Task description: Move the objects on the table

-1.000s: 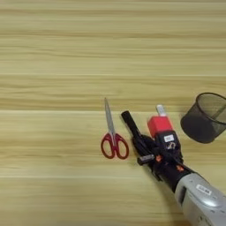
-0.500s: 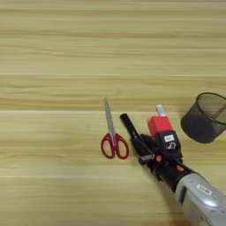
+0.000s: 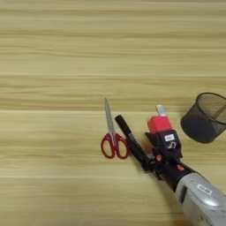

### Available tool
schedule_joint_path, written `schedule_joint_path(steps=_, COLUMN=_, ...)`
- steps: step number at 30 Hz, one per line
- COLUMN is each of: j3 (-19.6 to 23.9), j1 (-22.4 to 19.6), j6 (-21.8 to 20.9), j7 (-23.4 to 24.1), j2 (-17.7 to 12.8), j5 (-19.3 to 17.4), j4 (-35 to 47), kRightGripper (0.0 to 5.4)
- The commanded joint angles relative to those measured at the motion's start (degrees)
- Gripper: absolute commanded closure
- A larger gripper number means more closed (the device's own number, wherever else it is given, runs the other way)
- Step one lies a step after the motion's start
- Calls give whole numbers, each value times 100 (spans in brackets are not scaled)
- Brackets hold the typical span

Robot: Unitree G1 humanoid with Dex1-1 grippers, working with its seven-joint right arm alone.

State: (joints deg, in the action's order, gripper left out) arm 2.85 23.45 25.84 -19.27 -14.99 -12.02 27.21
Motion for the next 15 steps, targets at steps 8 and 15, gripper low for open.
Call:
schedule_joint_path(steps=8, j3=31, j1=-106, j6=-246, j7=-140, j2=-93, j5=-77, j4=395, kRightGripper=84)
schedule_joint_path(steps=15, j3=37, j1=-76, j6=-328, j7=-253, j2=-59, j5=-125, j4=542, kRightGripper=12)
